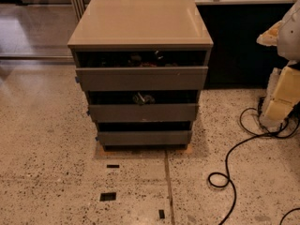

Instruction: Place redbull can into top drawer

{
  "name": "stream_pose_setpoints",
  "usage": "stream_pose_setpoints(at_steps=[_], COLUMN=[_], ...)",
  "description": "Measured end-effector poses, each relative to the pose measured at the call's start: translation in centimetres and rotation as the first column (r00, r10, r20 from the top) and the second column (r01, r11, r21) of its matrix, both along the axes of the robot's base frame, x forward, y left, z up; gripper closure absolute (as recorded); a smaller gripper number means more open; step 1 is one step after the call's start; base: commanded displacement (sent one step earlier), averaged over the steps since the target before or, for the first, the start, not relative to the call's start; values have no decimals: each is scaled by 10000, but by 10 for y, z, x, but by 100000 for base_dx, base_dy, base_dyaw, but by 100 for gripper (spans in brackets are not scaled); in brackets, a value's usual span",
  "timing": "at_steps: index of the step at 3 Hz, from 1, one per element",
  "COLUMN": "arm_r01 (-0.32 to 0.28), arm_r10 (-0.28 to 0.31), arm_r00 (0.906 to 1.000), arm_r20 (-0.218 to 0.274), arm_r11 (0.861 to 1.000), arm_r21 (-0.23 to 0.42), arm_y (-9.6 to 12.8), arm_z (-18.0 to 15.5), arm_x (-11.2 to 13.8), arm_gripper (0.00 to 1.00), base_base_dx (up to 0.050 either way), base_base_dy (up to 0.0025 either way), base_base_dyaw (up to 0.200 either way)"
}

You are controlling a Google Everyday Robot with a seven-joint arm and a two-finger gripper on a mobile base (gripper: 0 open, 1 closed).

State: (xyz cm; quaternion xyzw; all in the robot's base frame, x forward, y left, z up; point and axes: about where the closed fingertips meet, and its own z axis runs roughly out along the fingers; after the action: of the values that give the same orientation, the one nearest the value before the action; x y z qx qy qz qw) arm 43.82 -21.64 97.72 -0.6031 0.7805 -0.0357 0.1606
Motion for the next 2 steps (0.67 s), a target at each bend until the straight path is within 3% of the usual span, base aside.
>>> stream_pose_setpoints(at_steps=[1, 2], arm_r01=[0, 439], arm_r10=[0, -439], arm_r00=[10000, 9986], arm_r20=[0, -310], arm_r11=[10000, 9990], arm_r21=[0, 23], arm_y=[0, -7], arm_z=[0, 1], arm_x=[0, 35], arm_gripper=[0, 0], base_base_dx=[0, 0], base_base_dy=[0, 0], base_base_dyaw=[0, 0])
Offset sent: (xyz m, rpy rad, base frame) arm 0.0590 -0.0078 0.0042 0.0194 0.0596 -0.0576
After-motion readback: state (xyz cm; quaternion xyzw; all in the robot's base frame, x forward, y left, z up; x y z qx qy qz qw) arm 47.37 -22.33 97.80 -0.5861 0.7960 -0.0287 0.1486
